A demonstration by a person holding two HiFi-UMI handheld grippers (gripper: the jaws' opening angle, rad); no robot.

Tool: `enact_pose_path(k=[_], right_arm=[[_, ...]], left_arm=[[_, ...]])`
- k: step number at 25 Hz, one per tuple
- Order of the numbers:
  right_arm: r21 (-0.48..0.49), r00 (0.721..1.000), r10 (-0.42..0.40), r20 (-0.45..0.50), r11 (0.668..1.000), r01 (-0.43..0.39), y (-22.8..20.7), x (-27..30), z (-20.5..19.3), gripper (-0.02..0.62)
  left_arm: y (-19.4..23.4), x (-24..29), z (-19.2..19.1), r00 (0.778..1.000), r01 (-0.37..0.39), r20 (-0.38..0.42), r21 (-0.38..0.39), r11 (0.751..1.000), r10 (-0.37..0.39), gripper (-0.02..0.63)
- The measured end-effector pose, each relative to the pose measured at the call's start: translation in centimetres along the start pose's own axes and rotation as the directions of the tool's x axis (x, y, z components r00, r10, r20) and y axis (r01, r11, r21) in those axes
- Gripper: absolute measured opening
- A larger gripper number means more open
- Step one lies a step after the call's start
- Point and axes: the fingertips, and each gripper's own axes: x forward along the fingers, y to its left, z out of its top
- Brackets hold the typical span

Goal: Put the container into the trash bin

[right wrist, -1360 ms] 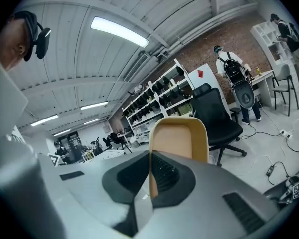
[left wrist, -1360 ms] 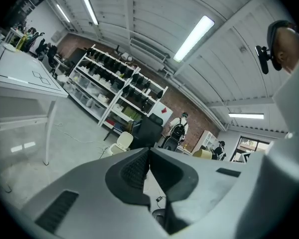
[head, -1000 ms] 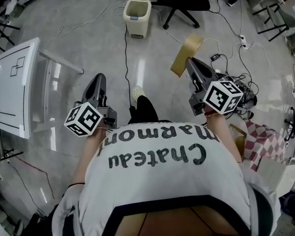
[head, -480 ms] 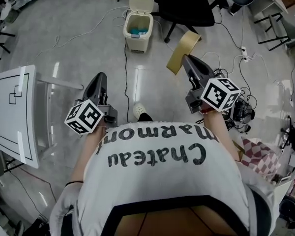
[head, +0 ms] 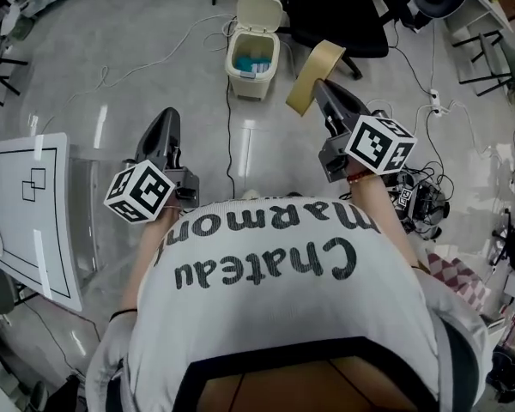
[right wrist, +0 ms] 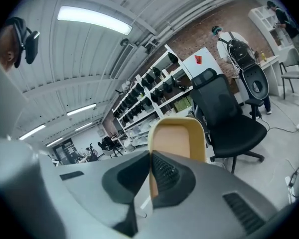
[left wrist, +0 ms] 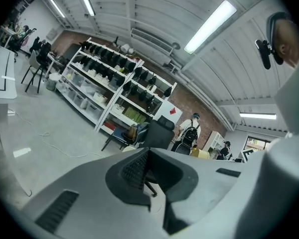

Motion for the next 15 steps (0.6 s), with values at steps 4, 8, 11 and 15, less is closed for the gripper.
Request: enact_pose_path(k=[4, 8, 11, 15], right_arm=[[0.009, 0.996, -0.072, -0.052, 0.997, 0.072, -1.0, 3.1, -1.0, 0.034], [-0.025, 0.992, -0.077, -0.098, 0.997, 0.075, -1.0, 4.9, -2.2, 0.034], [-0.015, 0.987, -0.077, -0.141, 0.997, 0.075, -1.5, 6.2, -3.2, 0.034], [0.021, 0.971, -0.089, -0.222, 0.995, 0.096, -2.4, 8.9, -5.1, 0.034]], left_arm=[[3.1, 0.2, 0.3, 0.999, -0.046, 0.019, -0.028, 0.999, 0.046, 0.025], [5.1, 0.4, -0.9, 0.999, -0.047, -0.015, -0.047, 0.998, 0.047, 0.025], [6.3, 0.7, -1.8, 0.997, -0.063, -0.042, -0.046, 0.997, 0.061, 0.025], [9.3, 0.3, -2.0, 0.990, -0.132, -0.057, -0.045, 0.990, 0.129, 0.025]])
